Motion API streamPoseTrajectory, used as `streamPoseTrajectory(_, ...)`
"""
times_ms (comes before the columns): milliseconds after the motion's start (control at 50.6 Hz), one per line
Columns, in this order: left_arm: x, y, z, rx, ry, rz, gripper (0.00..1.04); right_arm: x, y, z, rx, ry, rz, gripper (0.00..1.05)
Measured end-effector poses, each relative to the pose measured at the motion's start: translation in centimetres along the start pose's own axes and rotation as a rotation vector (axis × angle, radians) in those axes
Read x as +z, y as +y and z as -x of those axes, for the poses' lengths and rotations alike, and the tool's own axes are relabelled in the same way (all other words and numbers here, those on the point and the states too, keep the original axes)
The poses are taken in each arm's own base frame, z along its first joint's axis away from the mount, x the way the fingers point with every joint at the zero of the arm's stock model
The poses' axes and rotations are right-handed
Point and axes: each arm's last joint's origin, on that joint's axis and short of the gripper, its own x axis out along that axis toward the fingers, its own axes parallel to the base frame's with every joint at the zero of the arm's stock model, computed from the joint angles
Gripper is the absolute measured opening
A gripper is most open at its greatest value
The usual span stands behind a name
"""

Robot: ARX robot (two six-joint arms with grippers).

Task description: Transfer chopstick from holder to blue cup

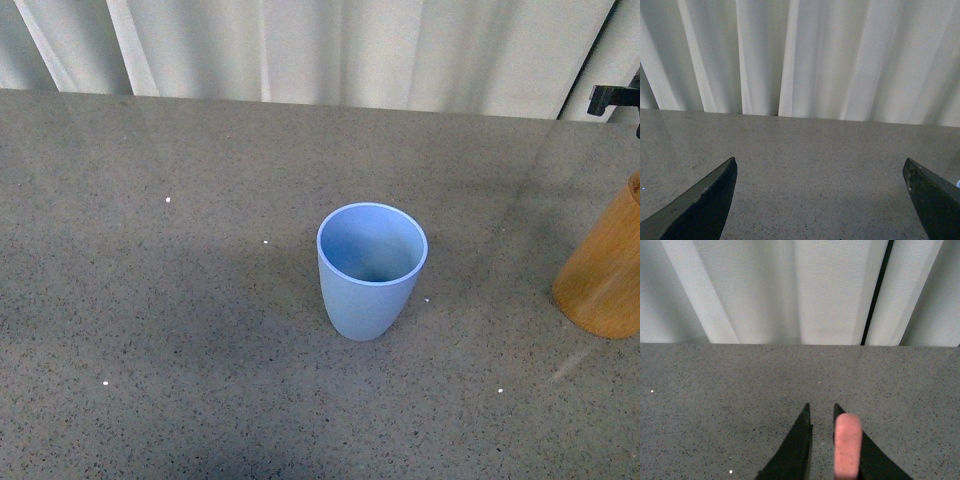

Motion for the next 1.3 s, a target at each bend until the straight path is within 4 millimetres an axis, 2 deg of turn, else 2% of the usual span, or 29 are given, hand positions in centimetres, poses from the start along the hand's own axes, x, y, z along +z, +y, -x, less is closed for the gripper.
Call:
streamPoseTrajectory(59, 0.0, 0.0, 0.0, 0.0, 0.0, 0.0, 0.98, 0.2, 0.1, 0.1, 0.001, -0.007, 0.008, 0.01)
streamPoseTrajectory(237, 0.0, 0.0, 0.0, 0.0, 0.0, 0.0, 0.98, 2.0, 0.4, 0.9, 0.008, -0.063, 0.026, 0.01)
streamPoseTrajectory(395, 0.0, 0.0, 0.0, 0.0, 0.0, 0.0, 0.98, 4.4, 1.2, 2.2, 0.02, -0.105, 0.034, 0.01)
streamPoseTrajectory(533, 0.0, 0.0, 0.0, 0.0, 0.0, 0.0, 0.98, 8.8, 3.0, 3.4, 0.04, -0.219, 0.071, 0.01)
streamPoseTrajectory(691, 0.0, 0.0, 0.0, 0.0, 0.0, 0.0, 0.98, 15.5, 6.6, 5.9, 0.126, -0.409, 0.069, 0.01)
streamPoseTrajectory(790, 0.0, 0.0, 0.0, 0.0, 0.0, 0.0, 0.98, 17.2, 9.2, 7.0, 0.224, -0.451, 0.024, 0.01)
streamPoseTrajectory(869, 0.0, 0.0, 0.0, 0.0, 0.0, 0.0, 0.98, 16.7, 11.8, 7.6, 0.336, -0.436, -0.003, 0.01)
streamPoseTrajectory(968, 0.0, 0.0, 0.0, 0.0, 0.0, 0.0, 0.98, 15.1, 13.9, 7.8, 0.425, -0.398, -0.008, 0.01)
streamPoseTrajectory(1106, 0.0, 0.0, 0.0, 0.0, 0.0, 0.0, 0.98, 12.7, 15.4, 7.3, 0.46, -0.345, 0.009, 0.01)
streamPoseTrajectory(1304, 0.0, 0.0, 0.0, 0.0, 0.0, 0.0, 0.98, 9.8, 16.5, 6.1, 0.475, -0.273, 0.028, 0.01)
